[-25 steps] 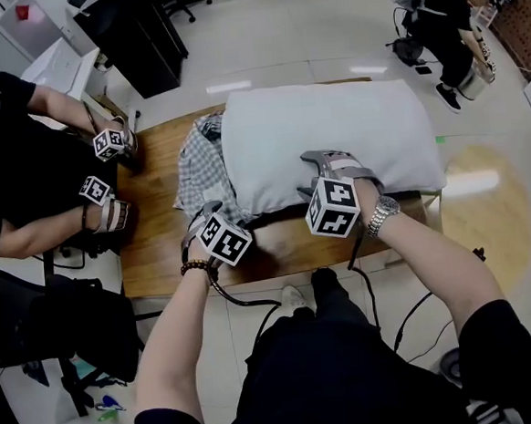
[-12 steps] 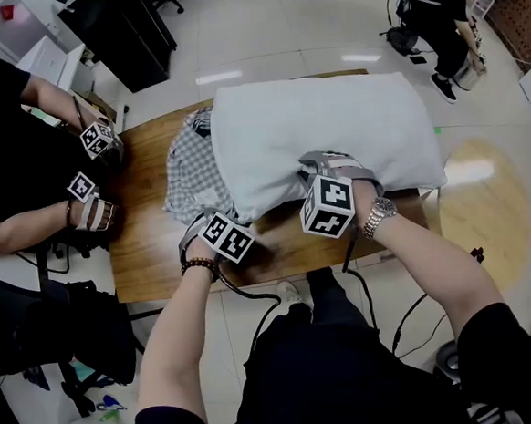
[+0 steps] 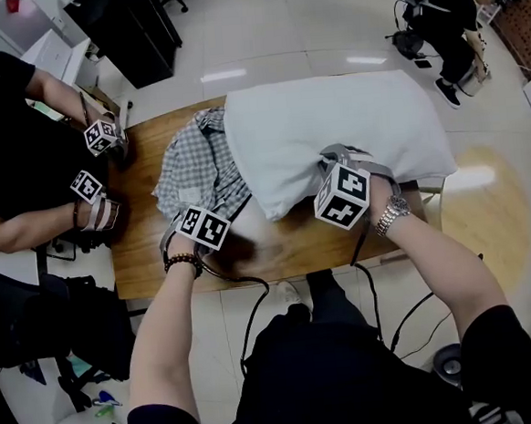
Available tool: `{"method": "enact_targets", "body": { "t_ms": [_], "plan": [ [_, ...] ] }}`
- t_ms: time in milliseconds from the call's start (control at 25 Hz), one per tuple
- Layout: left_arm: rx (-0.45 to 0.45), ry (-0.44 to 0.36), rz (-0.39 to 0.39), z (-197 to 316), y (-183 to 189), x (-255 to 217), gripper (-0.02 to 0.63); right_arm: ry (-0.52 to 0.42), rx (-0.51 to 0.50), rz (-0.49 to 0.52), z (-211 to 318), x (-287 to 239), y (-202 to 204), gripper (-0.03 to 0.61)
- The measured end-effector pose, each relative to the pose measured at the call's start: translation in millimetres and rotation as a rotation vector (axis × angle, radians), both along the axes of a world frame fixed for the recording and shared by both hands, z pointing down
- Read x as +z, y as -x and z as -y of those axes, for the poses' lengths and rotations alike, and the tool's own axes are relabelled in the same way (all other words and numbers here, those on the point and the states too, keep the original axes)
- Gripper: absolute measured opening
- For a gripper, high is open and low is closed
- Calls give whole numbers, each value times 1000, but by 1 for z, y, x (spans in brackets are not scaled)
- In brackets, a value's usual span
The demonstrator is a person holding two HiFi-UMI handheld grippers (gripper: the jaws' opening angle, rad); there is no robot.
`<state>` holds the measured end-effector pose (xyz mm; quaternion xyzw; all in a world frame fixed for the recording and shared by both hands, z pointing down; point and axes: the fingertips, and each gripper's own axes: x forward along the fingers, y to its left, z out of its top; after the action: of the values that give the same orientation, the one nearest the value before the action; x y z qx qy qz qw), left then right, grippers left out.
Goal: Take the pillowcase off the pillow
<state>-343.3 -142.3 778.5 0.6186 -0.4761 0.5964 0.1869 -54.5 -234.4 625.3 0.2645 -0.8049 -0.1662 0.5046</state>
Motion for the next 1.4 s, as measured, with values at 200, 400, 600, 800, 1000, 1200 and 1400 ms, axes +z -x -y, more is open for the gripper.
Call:
{"method": "enact_targets", "body": {
  "t_ms": [200, 400, 600, 800, 1000, 1200, 1400],
  "plan": [
    [-90, 18, 11, -17, 34, -1, 17, 32, 45, -11, -4, 6, -11, 25],
    [-170, 27, 23, -42, 55, 4, 17, 41, 49, -16, -11, 12, -11, 23],
    [-204, 10, -33, -62, 60, 15, 17, 33, 42, -23, -25, 16, -5, 23],
    [-266, 13, 10, -77, 78, 7, 17, 31, 36, -27, -31, 17, -5, 26],
    [-218, -51, 27, -81, 72, -1, 59, -21, -7, -51, -40, 20, -7, 85],
    [-160, -161, 29, -80, 64, -22, 109, -68, -35, -71, -47, 19, -6, 151],
    [-94, -271, 32, -80, 54, -54, 120, -75, -24, -90, -61, 10, -8, 169]
  ]
}}
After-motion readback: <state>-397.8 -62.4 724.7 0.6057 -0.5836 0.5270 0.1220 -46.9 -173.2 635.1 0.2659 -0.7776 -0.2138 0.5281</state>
